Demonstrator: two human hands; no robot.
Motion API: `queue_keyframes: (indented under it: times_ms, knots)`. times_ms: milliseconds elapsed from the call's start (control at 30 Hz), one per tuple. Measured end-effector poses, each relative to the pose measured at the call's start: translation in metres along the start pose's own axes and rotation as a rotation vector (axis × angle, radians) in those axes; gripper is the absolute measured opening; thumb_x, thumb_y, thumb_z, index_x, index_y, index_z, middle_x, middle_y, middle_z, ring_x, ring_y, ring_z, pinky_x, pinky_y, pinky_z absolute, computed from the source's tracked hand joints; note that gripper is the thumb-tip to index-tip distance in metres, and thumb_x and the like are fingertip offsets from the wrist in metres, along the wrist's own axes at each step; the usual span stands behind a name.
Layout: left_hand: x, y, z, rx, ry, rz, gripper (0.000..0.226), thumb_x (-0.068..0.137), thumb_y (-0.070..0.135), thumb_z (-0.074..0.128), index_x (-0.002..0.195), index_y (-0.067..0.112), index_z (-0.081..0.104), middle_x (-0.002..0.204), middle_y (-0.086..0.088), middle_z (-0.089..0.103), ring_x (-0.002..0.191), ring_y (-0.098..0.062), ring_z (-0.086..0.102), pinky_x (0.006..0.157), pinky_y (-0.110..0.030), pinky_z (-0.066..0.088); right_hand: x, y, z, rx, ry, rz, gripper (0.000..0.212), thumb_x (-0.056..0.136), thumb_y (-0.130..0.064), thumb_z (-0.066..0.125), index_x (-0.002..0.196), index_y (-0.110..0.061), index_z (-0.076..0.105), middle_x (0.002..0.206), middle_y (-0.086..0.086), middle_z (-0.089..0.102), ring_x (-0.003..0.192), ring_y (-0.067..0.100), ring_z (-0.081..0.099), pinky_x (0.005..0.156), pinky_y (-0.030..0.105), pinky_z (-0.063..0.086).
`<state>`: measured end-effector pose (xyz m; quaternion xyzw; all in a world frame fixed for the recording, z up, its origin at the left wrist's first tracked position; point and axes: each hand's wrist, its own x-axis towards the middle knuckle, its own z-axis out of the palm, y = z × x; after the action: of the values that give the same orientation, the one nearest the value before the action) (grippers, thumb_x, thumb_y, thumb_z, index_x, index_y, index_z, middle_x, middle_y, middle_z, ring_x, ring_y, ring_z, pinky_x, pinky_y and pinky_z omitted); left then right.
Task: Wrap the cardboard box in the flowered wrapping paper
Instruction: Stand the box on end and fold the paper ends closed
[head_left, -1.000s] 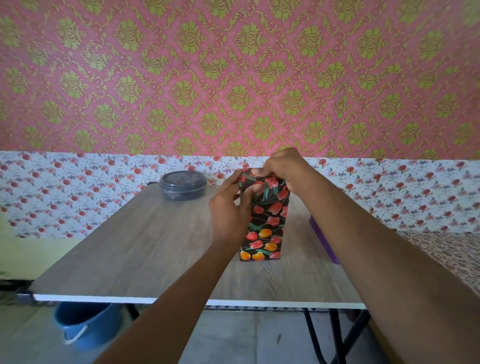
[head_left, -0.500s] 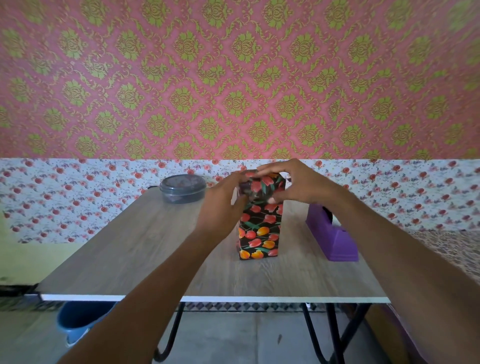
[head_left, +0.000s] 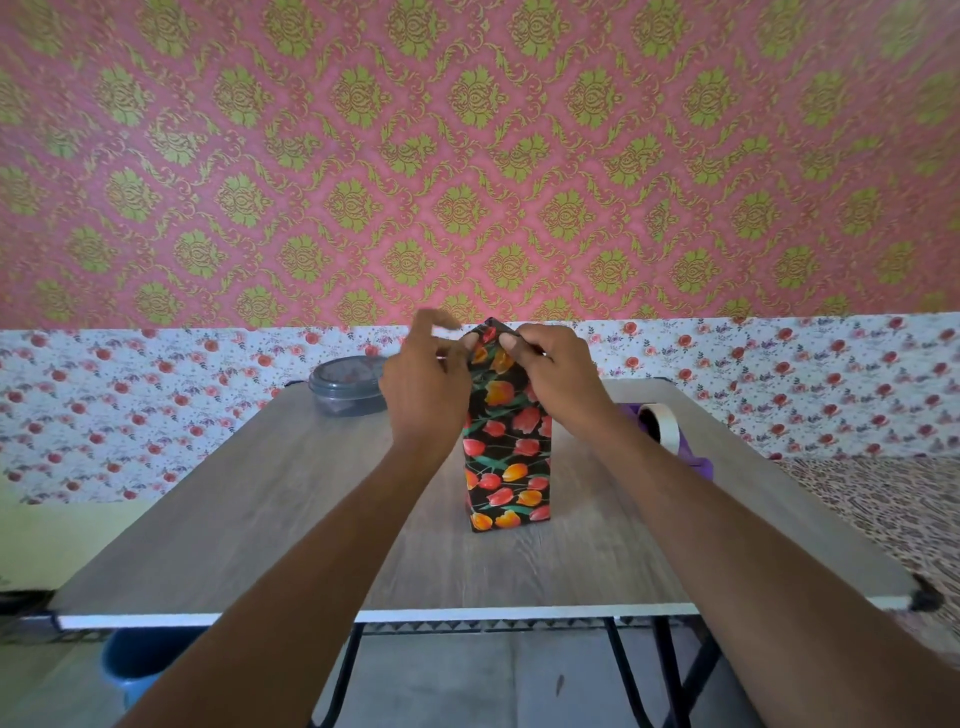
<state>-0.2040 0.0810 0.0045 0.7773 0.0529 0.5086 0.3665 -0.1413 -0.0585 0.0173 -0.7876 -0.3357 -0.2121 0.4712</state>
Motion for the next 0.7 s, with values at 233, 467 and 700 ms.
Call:
queue_keyframes:
  times_ms: [233,467,700]
  knots:
    - [0.014,0.004,-0.012,-0.070,-0.146,0.071,0.021,0.088,0.025,0.079,0.106,0.023,0.071,0.078,0.019,0.068,0.072,0.003,0.067,0.068,-0.031,0.060,0.001,0.005,-0.003,0.128,0.010,0.029,0.048,0.107,-0.024,0.053,0.061,-0.020,0.041,0.057,-0.009,0.040,0.059,0.012,0.042,0.063,0.030,0.029]
    - [0.031,0.013,-0.015,-0.055,-0.243,0.123,0.010,0.085,0.007,0.078,0.083,0.016,0.073,0.081,0.008,0.070,0.073,-0.005,0.068,0.070,-0.027,0.060,0.001,0.007,-0.005,0.282,-0.057,0.126,0.061,0.108,-0.024,0.050,0.048,-0.032,0.045,0.045,-0.018,0.035,0.045,-0.004,0.041,0.050,0.013,0.036]
    - [0.031,0.011,-0.009,-0.084,-0.329,0.098,0.013,0.085,0.009,0.080,0.079,0.017,0.074,0.084,0.011,0.072,0.062,-0.005,0.067,0.063,-0.030,0.058,0.000,0.013,-0.010,0.361,-0.029,0.162,0.061,0.103,-0.043,0.055,0.069,0.006,0.037,0.072,0.010,0.037,0.073,0.021,0.040,0.076,0.033,0.034]
